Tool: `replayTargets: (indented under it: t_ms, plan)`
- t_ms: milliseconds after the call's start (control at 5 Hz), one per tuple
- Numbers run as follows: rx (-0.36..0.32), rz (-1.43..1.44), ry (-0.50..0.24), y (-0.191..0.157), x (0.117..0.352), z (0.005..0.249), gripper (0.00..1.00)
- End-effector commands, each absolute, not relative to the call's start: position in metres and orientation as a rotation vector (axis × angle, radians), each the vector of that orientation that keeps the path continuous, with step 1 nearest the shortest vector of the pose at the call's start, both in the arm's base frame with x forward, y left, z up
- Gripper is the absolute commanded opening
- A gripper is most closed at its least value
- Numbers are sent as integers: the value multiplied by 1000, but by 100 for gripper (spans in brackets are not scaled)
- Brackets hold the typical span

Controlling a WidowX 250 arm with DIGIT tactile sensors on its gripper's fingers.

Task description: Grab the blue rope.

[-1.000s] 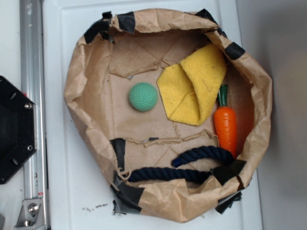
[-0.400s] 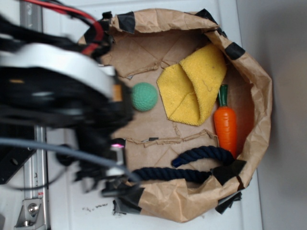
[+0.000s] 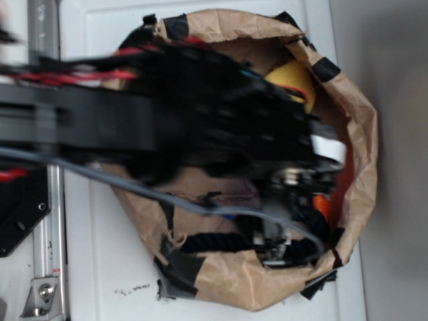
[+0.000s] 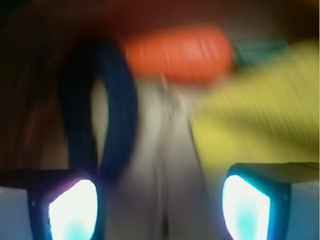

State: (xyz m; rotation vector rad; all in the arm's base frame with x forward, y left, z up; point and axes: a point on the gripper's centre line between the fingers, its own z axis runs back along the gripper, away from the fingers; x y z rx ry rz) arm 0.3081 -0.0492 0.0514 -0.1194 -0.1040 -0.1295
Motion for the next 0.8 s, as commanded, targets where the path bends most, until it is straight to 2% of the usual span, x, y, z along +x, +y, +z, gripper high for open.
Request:
replayTargets:
  t_ms: [0, 200, 600]
  plan:
    - [-182, -363, -133, -129, 332, 44, 100]
    - [-208, -394, -125, -138, 327, 45, 0]
    - [-204, -387, -133, -139, 314, 54, 0]
